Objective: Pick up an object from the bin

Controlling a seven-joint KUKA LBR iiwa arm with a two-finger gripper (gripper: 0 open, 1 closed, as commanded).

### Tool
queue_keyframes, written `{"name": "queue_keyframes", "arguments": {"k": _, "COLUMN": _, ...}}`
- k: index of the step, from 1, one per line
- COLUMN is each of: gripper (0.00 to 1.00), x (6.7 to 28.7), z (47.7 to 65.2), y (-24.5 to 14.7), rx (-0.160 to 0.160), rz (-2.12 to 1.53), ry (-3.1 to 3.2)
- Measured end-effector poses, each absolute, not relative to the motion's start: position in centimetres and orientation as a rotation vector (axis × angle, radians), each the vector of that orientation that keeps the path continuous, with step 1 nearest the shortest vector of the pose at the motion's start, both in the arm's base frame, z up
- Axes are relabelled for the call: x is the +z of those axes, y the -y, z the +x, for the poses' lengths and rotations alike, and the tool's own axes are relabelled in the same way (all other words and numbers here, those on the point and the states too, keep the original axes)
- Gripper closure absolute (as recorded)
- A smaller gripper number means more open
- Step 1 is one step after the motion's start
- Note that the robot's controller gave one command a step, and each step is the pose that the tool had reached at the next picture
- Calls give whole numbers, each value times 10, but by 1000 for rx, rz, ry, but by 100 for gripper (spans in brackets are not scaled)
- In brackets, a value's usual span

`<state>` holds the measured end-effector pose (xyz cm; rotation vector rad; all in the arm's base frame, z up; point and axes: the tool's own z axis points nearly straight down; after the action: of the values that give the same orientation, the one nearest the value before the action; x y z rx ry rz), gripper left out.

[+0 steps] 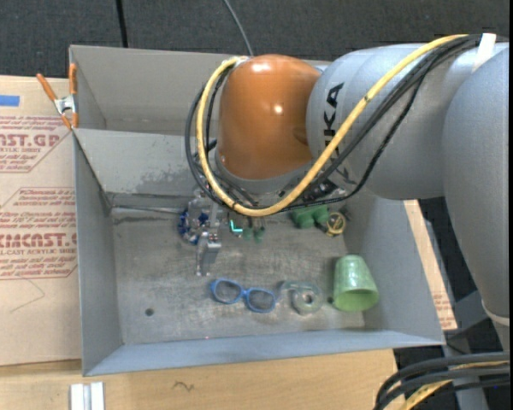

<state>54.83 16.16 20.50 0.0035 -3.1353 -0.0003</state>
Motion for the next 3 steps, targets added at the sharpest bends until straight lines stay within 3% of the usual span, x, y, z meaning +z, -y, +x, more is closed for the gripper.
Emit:
{"name": "queue_keyframes", "arguments": {"k": 1, "gripper": 0, "x": 115, "z": 527, "y": -111, "rx": 4, "rz": -292, "ry": 3121}}
{"name": "queue_keyframes", "arguments": {"k": 2, "gripper": 0, "x": 70, "z": 488, "y": -43, "rx": 0, "rz": -289, "ry": 3129}}
{"name": "queue_keyframes", "arguments": {"k": 3, "gripper": 100, "x": 72, "z": 488, "y": -47, "rx": -3, "rz": -278, "ry": 3126}}
